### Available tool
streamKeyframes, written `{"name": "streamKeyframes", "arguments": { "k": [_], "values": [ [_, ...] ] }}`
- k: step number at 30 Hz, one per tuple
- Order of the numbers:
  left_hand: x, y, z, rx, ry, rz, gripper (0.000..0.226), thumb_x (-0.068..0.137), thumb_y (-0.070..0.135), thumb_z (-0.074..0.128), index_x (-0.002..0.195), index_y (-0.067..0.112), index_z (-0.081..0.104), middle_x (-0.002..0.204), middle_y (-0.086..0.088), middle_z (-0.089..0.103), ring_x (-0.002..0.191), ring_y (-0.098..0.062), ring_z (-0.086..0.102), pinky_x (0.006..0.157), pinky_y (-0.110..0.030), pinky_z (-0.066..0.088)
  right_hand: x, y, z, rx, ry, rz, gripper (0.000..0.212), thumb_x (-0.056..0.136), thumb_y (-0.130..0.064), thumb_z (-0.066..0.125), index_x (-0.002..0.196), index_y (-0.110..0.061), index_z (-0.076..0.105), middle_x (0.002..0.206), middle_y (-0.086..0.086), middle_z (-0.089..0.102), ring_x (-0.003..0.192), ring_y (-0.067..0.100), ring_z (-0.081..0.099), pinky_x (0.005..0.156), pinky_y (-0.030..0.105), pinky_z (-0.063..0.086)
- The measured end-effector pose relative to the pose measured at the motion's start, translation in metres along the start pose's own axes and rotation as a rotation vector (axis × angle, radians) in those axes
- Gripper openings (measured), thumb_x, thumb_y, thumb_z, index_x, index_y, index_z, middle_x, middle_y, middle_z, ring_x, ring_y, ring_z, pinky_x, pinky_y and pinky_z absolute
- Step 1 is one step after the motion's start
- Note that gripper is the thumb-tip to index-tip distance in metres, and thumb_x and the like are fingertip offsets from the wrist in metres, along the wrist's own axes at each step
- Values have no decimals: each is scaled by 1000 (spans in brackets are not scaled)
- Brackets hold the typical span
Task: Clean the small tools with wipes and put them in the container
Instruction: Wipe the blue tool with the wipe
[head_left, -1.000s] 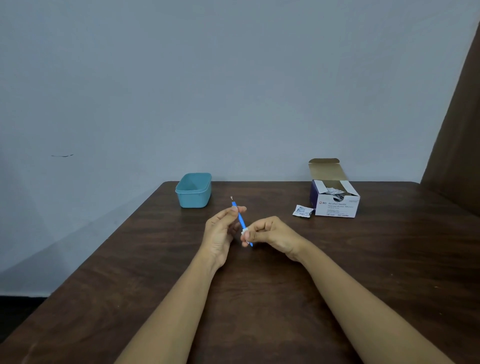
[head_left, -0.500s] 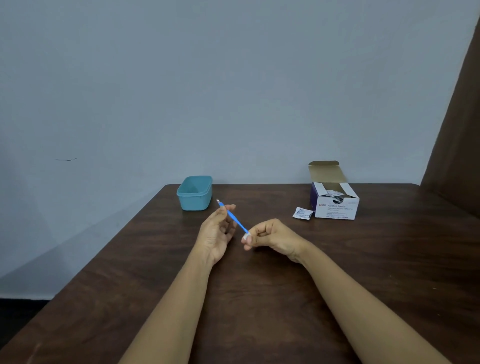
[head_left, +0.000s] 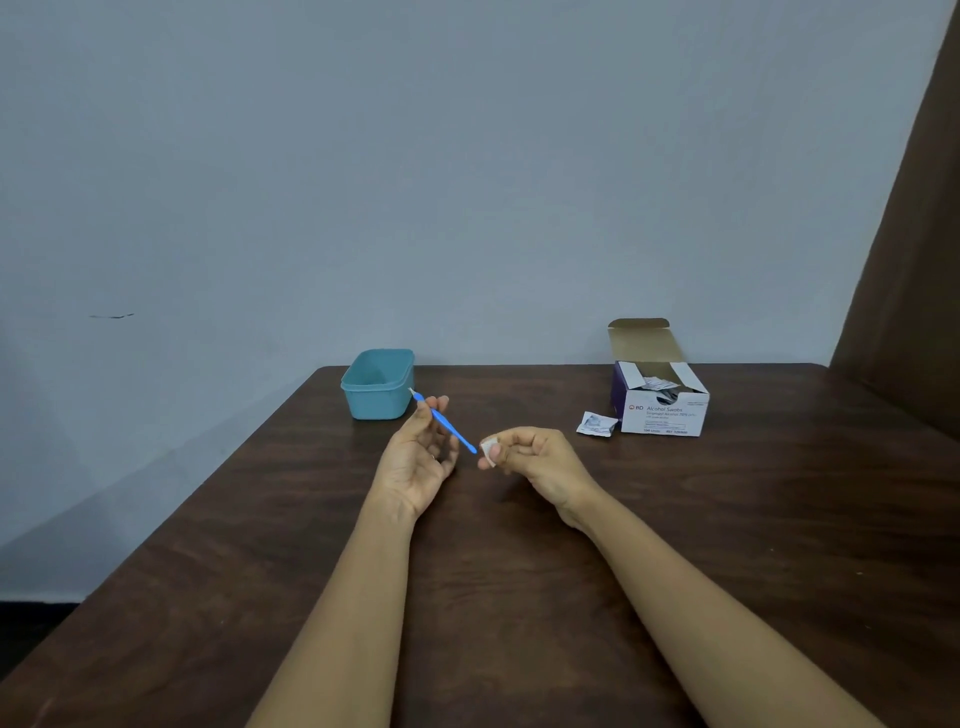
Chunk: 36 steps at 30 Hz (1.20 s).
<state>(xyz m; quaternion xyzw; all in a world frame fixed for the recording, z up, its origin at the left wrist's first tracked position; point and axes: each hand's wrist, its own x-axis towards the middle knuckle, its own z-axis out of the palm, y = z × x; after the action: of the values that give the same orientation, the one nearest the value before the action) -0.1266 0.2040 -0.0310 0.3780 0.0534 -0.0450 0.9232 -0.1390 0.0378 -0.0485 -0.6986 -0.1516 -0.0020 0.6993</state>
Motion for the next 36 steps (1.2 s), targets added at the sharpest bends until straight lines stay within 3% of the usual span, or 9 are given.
{"name": "streamKeyframes", "arguments": {
  "k": [8, 19, 25, 29, 36],
  "values": [
    [5, -4, 6, 142, -94, 56, 13, 94, 24, 57, 86, 20, 65, 95, 8, 72, 79, -7, 54, 79, -28, 42, 4, 4, 1, -38, 17, 2, 9, 90, -18, 65, 92, -11, 70, 86, 8, 76, 84, 18, 63, 70, 20, 48],
    [5, -5, 6, 242, -87, 86, 12, 95, 22, 56, 88, 18, 66, 97, 7, 71, 77, -11, 50, 79, -30, 44, 3, -2, -4, -66, -67, 24, 17, 94, -11, 57, 93, -5, 73, 89, 8, 76, 87, 12, 65, 71, 21, 48],
    [5, -4, 7, 279, -90, 105, 13, 95, 22, 57, 87, 18, 66, 97, 5, 70, 78, -10, 51, 78, -30, 45, 0, -6, -6, -81, -124, 14, 24, 97, -9, 53, 102, 8, 68, 89, 11, 73, 73, -2, 63, 67, 16, 46],
    [3, -5, 7, 284, -97, 138, 16, 95, 20, 57, 84, 18, 68, 95, 5, 71, 72, -10, 47, 72, -28, 43, -4, -9, -5, -84, -189, 40, 22, 95, -14, 57, 99, 3, 70, 86, 8, 74, 69, -3, 62, 68, 15, 48],
    [2, -9, 10, 305, -138, 153, 14, 94, 16, 56, 88, 14, 68, 89, 5, 73, 67, -10, 44, 67, -27, 38, -4, -8, 0, -95, -131, 43, 11, 86, -21, 70, 80, -12, 71, 75, 3, 74, 76, 3, 64, 68, 16, 47]
  ]
}}
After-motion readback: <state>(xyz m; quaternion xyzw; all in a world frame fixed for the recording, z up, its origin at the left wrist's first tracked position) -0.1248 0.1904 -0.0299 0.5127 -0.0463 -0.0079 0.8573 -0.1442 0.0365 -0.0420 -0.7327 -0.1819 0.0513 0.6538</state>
